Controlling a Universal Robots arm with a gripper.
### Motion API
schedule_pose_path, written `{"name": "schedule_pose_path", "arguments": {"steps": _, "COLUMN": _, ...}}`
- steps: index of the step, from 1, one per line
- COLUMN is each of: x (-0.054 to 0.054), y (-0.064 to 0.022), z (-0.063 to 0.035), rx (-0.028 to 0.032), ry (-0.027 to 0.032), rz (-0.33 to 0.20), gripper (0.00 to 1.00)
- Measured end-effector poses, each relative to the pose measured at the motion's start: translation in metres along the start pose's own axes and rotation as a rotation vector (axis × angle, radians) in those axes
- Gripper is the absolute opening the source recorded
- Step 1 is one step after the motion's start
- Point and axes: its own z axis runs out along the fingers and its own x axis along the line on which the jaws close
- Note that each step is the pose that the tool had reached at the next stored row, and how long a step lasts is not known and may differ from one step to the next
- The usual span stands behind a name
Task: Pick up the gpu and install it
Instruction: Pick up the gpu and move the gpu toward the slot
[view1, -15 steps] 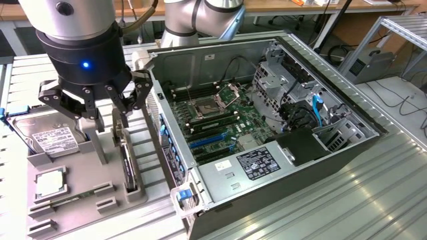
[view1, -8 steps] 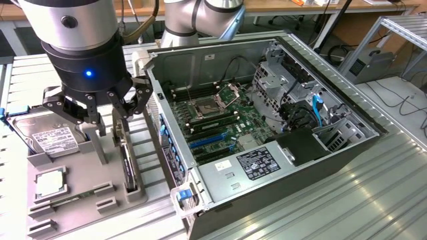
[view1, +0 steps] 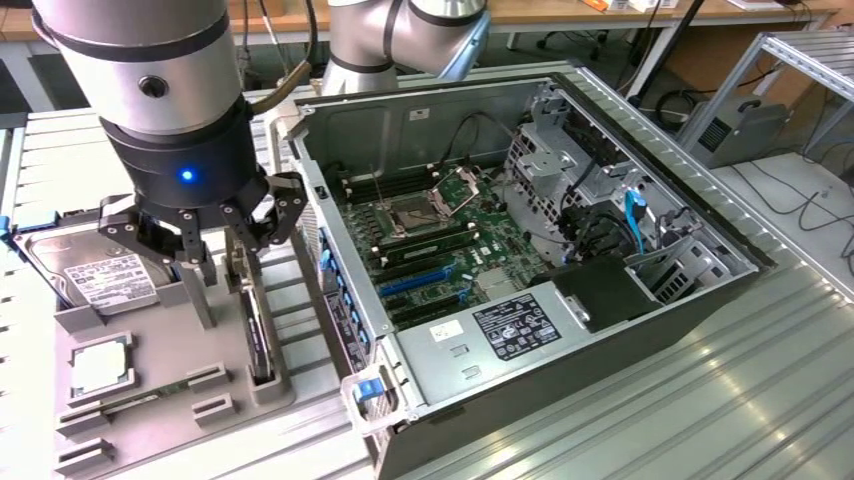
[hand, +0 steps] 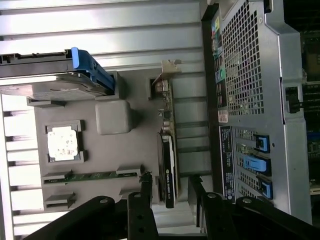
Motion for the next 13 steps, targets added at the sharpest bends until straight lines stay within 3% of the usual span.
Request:
{"name": "schedule_pose_path", "arguments": {"steps": 4, "x": 0.0002, "y": -0.0005, "z": 0.0096, "rx": -0.0017, "ry": 0.0002, "rz": 0.0, "gripper": 0.42}}
{"name": "schedule_pose_path", "arguments": {"steps": 13, "x": 0.0002, "y": -0.0005, "z": 0.01, "rx": -0.0018, "ry": 0.0002, "rz": 0.0, "gripper": 0.44}}
